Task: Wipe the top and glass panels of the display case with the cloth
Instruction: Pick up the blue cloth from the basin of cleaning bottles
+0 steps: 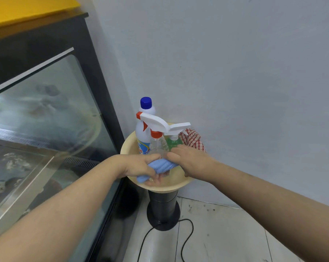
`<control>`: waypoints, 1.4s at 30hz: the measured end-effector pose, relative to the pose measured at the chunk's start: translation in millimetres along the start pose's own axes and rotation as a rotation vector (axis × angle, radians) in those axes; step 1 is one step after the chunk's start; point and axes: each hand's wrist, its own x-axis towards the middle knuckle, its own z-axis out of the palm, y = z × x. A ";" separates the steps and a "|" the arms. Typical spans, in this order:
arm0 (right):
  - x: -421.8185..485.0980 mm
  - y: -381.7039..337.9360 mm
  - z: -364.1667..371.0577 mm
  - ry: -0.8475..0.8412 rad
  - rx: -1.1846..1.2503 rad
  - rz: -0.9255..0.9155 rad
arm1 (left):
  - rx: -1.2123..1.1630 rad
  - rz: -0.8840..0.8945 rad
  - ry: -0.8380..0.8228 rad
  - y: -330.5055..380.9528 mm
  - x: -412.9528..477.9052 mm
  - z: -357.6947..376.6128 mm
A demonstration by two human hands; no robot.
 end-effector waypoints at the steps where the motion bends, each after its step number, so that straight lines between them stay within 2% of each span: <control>1: -0.2 -2.0 0.8 0.014 0.002 0.034 | -0.045 -0.013 -0.027 0.2 0.1 1.1; 3: -0.2 -8.0 5.9 0.058 -0.057 0.169 | 0.085 -0.038 0.056 1.5 5.3 1.9; 5: 5.9 -16.2 8.7 0.034 -0.035 0.311 | 0.452 -0.031 0.248 4.3 14.2 4.6; 8: 18.2 -20.9 9.7 -0.169 0.030 0.476 | 0.838 -0.046 0.515 1.5 18.5 14.7; 10: 23.7 -21.8 13.7 -0.245 0.114 0.511 | 1.085 0.079 0.750 -8.3 17.0 22.0; 11: 25.9 -22.1 15.3 -0.288 0.186 0.518 | 1.178 0.177 0.817 -14.7 17.3 25.0; 14: 30.2 -16.9 13.8 -0.459 0.485 0.520 | 1.216 0.367 0.960 -31.0 27.7 22.1; 19: 36.0 9.3 18.7 -0.759 0.917 0.610 | 1.265 0.694 1.051 -32.8 43.3 10.2; 24: 40.4 24.0 22.6 -0.939 1.087 0.607 | 1.338 0.704 1.029 -32.3 48.2 1.7; 27: 44.4 26.8 20.9 -0.986 1.070 0.581 | 1.343 0.675 1.058 -32.2 46.5 0.8; 29: 45.2 23.6 20.4 -0.919 0.933 0.555 | 1.320 0.625 1.012 -30.3 43.7 5.4; 31: 41.7 16.6 16.9 -0.770 0.736 0.472 | 1.247 0.541 0.940 -26.8 36.7 13.1; 34: 28.4 11.4 6.7 -0.570 0.541 0.336 | 0.874 0.384 0.815 -21.5 16.9 22.9; 36: 16.1 8.9 1.8 -0.448 0.358 0.257 | 0.463 0.203 0.490 -14.4 4.2 22.6; 38: 4.6 6.3 7.7 -0.199 0.139 0.144 | 0.169 0.066 0.198 -10.3 -3.1 15.6; 40: -4.7 5.8 19.0 0.033 -0.003 0.057 | -0.049 -0.005 0.029 -10.6 -3.0 4.6; 42: -8.1 5.9 21.5 0.160 -0.086 0.012 | -0.175 -0.049 -0.102 -9.7 -2.0 -4.5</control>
